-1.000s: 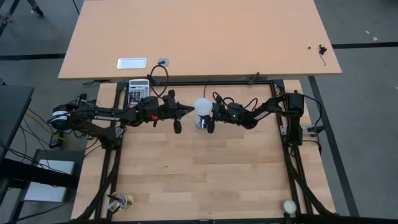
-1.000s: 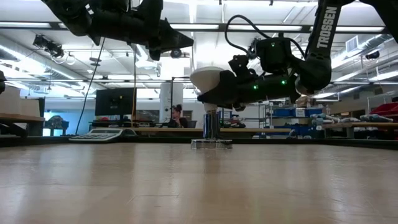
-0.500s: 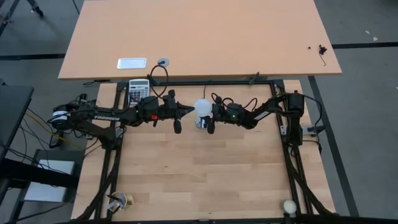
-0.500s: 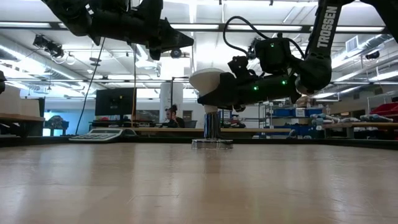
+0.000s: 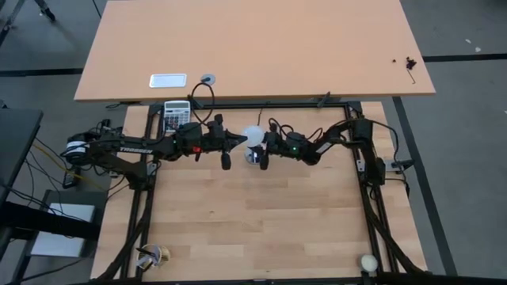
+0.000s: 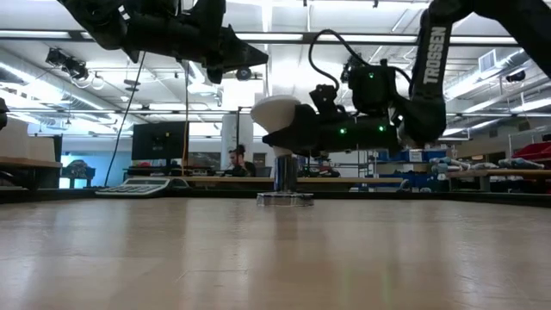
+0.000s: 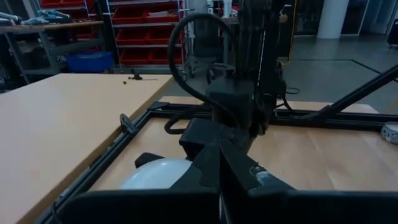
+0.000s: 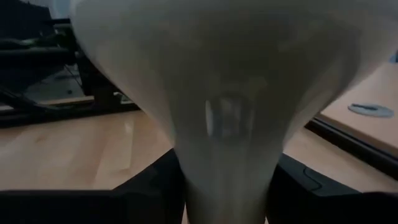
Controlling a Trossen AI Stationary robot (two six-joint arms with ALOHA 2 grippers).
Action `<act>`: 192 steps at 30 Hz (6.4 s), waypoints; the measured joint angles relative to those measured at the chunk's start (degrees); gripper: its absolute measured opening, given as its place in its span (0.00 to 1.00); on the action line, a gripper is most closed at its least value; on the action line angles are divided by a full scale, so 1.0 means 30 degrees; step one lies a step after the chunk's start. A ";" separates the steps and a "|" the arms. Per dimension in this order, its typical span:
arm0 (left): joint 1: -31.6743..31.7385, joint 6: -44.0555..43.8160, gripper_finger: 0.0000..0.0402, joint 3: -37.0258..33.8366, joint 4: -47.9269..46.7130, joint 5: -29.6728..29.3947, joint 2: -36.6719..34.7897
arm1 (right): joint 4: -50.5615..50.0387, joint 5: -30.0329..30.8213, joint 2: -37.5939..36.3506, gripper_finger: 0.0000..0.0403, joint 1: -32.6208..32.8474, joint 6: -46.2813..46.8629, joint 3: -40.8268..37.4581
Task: Screw lightbulb
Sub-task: Insert the lightbulb into the lamp
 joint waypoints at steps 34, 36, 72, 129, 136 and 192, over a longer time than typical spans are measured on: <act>0.0611 -0.1937 0.00 -0.0863 -0.5749 -0.4106 0.0725 | 0.0346 0.0146 0.0274 0.40 -0.0044 -0.0402 -0.0298; 0.0648 -0.2124 0.00 -0.1489 -0.4943 -0.3699 0.0928 | 0.0351 0.0138 0.0272 0.40 -0.0044 -0.0402 -0.0298; 0.0991 -0.2182 0.00 -0.1566 0.0735 -0.0542 0.2667 | -0.0515 0.0200 0.0125 0.50 0.0408 0.0073 -0.0211; 0.0969 -0.1680 0.00 -0.1574 0.0718 -0.0087 0.2681 | -0.4411 0.1188 -0.2560 0.58 0.0393 -0.0426 -0.0240; 0.0969 -0.1680 0.00 -0.1574 0.0701 -0.0083 0.2681 | -0.4397 0.1478 -0.2560 0.65 0.0503 0.0181 -0.0240; 0.1508 -0.2694 0.01 0.2085 -1.3197 -0.2044 0.0466 | -0.9112 0.0925 -0.5408 0.68 0.1601 0.0593 -0.0276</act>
